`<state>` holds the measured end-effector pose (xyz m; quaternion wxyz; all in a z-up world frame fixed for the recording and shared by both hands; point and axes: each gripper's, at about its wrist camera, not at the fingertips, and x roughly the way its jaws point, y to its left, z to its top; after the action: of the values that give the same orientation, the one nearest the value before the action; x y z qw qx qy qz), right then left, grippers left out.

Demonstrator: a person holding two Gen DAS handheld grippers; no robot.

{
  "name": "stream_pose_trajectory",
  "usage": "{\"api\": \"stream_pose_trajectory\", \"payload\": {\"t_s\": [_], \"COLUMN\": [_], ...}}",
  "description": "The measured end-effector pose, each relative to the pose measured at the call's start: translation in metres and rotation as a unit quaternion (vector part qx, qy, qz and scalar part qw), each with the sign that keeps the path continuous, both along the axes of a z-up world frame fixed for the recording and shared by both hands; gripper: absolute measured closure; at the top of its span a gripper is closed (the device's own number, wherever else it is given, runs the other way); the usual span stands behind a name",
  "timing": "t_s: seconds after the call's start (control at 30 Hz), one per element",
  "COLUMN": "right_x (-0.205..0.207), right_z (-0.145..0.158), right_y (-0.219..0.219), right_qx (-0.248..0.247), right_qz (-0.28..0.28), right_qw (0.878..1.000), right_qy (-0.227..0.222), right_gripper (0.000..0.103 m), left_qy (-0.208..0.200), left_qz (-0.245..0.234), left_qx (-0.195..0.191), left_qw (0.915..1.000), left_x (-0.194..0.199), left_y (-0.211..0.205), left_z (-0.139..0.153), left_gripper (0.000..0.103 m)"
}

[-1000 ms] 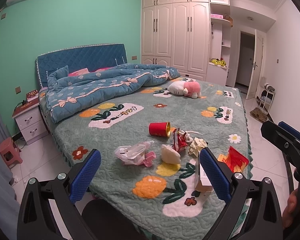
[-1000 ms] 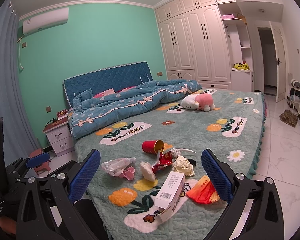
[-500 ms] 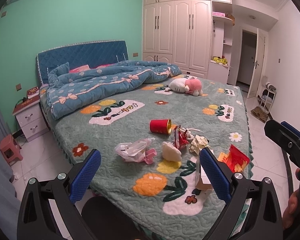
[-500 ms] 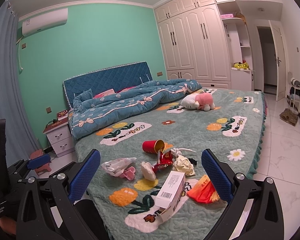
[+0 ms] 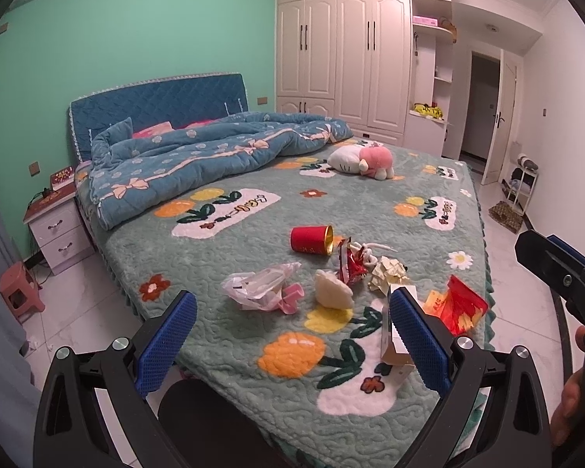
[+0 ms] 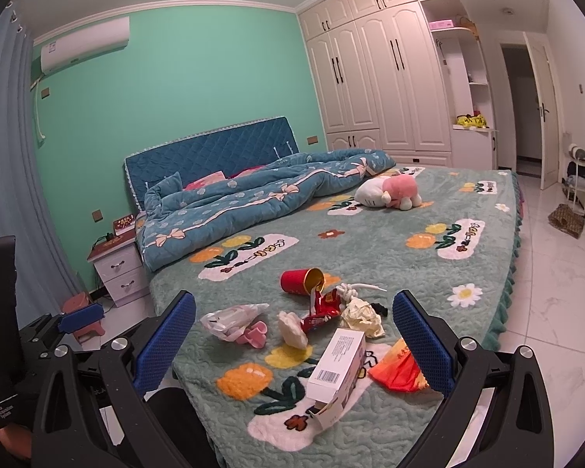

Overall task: Collect trash
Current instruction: 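Grasp the white box with the left tool while the right tool approaches the red-orange mask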

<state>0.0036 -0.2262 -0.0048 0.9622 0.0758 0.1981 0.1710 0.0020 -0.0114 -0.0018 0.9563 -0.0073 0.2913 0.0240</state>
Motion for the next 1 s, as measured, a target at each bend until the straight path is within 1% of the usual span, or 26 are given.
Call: {"api": "stream_pose_trajectory", "payload": {"t_s": [0.17, 0.33, 0.4, 0.53, 0.57, 0.67, 0.73, 0.87, 1.0], "right_x": [0.011, 0.016, 0.022, 0.039, 0.043, 0.049, 0.052, 0.061, 0.071], "right_z": [-0.009, -0.016, -0.019, -0.031, -0.034, -0.039, -0.04, -0.043, -0.045], "right_y": [-0.006, -0.007, -0.01, -0.017, -0.017, -0.013, -0.015, -0.024, -0.041], "right_qx": [0.01, 0.006, 0.011, 0.036, 0.034, 0.014, 0.011, 0.002, -0.008], "right_qz": [0.007, 0.006, 0.007, 0.022, 0.023, 0.031, 0.034, 0.023, 0.007], "right_qw": [0.999, 0.999, 0.999, 0.995, 0.994, 0.994, 0.994, 0.994, 0.993], "right_qy": [0.034, 0.042, 0.053, 0.092, 0.099, 0.104, 0.104, 0.111, 0.116], "right_gripper": [0.004, 0.004, 0.004, 0.004, 0.004, 0.004, 0.004, 0.004, 0.004], "left_qy": [0.026, 0.047, 0.067, 0.112, 0.119, 0.138, 0.149, 0.163, 0.179], "left_qz": [-0.022, -0.032, -0.043, -0.055, -0.057, -0.07, -0.085, -0.121, -0.145], "left_qx": [-0.004, 0.004, 0.001, -0.005, -0.007, -0.012, -0.016, -0.014, -0.018], "left_qw": [0.9994, 0.9984, 0.9968, 0.9922, 0.9912, 0.9879, 0.985, 0.9791, 0.9728], "left_x": [0.009, 0.018, 0.027, 0.045, 0.048, 0.058, 0.065, 0.076, 0.089], "left_y": [-0.004, -0.008, -0.01, -0.011, -0.011, -0.016, -0.021, -0.041, -0.061], "left_z": [-0.007, -0.014, -0.02, -0.034, -0.037, -0.045, -0.048, -0.055, -0.063], "left_gripper": [0.005, 0.005, 0.005, 0.005, 0.005, 0.005, 0.005, 0.005, 0.005]}}
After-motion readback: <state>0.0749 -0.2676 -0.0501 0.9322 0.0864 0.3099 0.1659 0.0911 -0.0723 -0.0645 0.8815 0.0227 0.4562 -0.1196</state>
